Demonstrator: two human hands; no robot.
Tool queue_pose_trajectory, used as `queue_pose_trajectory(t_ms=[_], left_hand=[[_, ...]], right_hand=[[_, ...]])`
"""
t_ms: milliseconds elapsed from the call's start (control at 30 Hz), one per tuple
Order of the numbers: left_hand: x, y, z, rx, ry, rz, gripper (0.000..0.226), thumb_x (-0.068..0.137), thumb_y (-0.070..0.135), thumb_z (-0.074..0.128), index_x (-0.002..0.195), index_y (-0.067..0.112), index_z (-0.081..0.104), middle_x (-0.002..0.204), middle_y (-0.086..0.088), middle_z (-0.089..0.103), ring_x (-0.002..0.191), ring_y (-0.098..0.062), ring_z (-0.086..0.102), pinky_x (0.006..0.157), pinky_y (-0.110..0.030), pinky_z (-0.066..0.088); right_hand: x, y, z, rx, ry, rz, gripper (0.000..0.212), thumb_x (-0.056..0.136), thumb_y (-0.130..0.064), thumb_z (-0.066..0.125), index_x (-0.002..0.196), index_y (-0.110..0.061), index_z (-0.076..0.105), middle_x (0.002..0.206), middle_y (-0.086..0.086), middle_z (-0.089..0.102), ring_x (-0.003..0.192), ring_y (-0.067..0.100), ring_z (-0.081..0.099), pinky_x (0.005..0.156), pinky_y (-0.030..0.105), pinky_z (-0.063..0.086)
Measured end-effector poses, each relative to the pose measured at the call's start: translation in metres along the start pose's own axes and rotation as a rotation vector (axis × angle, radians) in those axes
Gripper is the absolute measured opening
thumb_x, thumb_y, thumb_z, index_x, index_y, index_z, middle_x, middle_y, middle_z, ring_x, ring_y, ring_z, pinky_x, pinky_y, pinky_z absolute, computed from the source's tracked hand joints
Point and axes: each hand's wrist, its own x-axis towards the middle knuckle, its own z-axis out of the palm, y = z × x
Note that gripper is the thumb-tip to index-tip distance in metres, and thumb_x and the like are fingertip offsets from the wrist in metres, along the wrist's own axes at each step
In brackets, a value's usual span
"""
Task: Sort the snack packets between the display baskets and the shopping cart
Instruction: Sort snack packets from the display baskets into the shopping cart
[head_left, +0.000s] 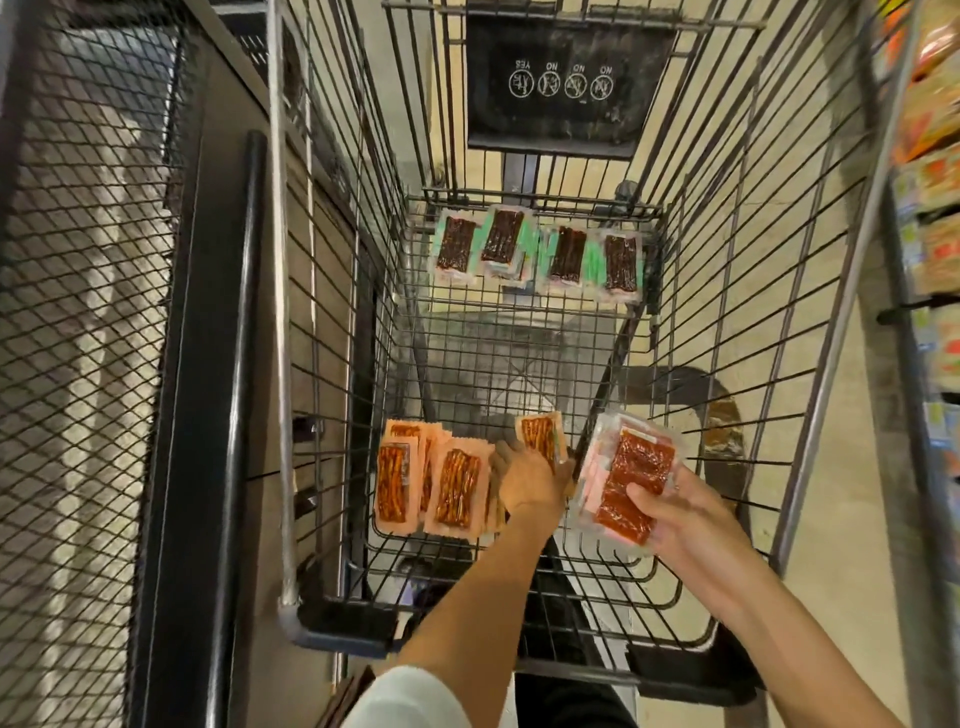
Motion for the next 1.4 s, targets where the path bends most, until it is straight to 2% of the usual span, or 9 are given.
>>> queue_pose_trajectory(t_ms=[400,633,767,867,967,1100,1200,1300,1400], left_hand=[[-0.006,-0.008,-0.014,-0.331,0.072,-0.071,0.036,0.09,0.007,0.06,0.122,0.003,0.046,0.117,-0.013,0.06,0.104,-0.023,0.062,0.087,-0.03,0.054],[-0.057,-0.085,-0.038,-0.315,0.191,-0.22,0.024,0.094,0.012,0.055,0.115,0.004,0.048,0.106,-0.007,0.061,0.071,-0.012,0.055,0.056,-0.016,0.047],[-0.056,-0.106,-0.04,-0.297,0.159,-0.386,0.033,0.099,0.013,0.047,0.128,0.002,0.037,0.126,-0.016,0.049,0.103,-0.025,0.06,0.083,-0.027,0.053],[-0.051,-0.106,-0.035,-0.291,-0.001,-0.32,0.044,0.099,0.005,0.043,0.139,-0.003,0.027,0.14,-0.022,0.041,0.125,-0.036,0.047,0.084,-0.023,0.049],[-0.045,-0.107,-0.037,-0.266,0.004,-0.485,0.053,0.096,0.013,0.051,0.141,-0.001,0.025,0.142,-0.021,0.039,0.125,-0.03,0.05,0.1,-0.034,0.047],[-0.047,-0.107,-0.045,-0.232,0.067,-0.495,0.057,0.093,0.012,0.056,0.141,0.004,0.028,0.144,-0.018,0.037,0.129,-0.029,0.044,0.101,-0.039,0.046],[-0.065,-0.108,-0.061,-0.206,0.213,-0.324,0.037,0.096,0.011,0.049,0.131,0.007,0.039,0.136,-0.011,0.046,0.12,-0.022,0.051,0.097,-0.032,0.047],[-0.098,-0.117,-0.085,-0.217,0.417,0.133,0.027,0.095,0.013,0.052,0.122,0.01,0.052,0.126,-0.006,0.057,0.108,-0.016,0.059,0.095,-0.025,0.048],[-0.128,-0.141,-0.108,-0.151,0.739,0.471,0.034,0.092,0.018,0.05,0.123,0.005,0.053,0.128,-0.013,0.057,0.118,-0.02,0.053,0.107,-0.024,0.032]], right_hand=[[-0.001,-0.013,-0.004,-0.014,0.009,0.013,0.053,0.077,-0.002,0.061,0.127,-0.019,0.053,0.118,0.009,0.067,0.108,0.026,0.064,0.088,0.046,0.049],[0.0,-0.014,0.006,0.029,-0.01,0.064,0.052,0.077,0.004,0.058,0.126,-0.015,0.054,0.121,0.012,0.065,0.111,0.029,0.062,0.096,0.051,0.044],[0.003,-0.015,0.014,0.042,-0.018,0.077,0.056,0.075,0.005,0.058,0.126,-0.019,0.054,0.12,0.011,0.066,0.111,0.03,0.063,0.095,0.052,0.045],[0.005,-0.015,0.017,0.04,-0.019,0.083,0.055,0.074,0.004,0.058,0.125,-0.017,0.054,0.12,0.011,0.066,0.11,0.03,0.063,0.093,0.051,0.046],[0.006,-0.013,0.017,0.036,-0.025,0.085,0.056,0.074,0.003,0.058,0.125,-0.018,0.053,0.119,0.01,0.067,0.108,0.028,0.064,0.087,0.047,0.049],[0.007,-0.008,0.014,0.026,0.001,0.106,0.055,0.073,0.003,0.059,0.125,-0.017,0.054,0.119,0.011,0.066,0.108,0.029,0.064,0.091,0.049,0.047],[0.006,-0.005,0.011,0.01,0.006,0.102,0.055,0.074,0.003,0.06,0.122,-0.024,0.055,0.118,0.01,0.067,0.111,0.03,0.062,0.098,0.055,0.043],[0.006,-0.003,0.011,-0.029,0.013,0.09,0.053,0.074,0.002,0.06,0.119,-0.025,0.056,0.117,0.008,0.067,0.112,0.029,0.061,0.098,0.054,0.043],[0.007,0.0,0.013,-0.054,0.02,0.093,0.052,0.074,0.002,0.06,0.122,-0.019,0.055,0.118,0.01,0.067,0.107,0.026,0.064,0.09,0.046,0.049]])
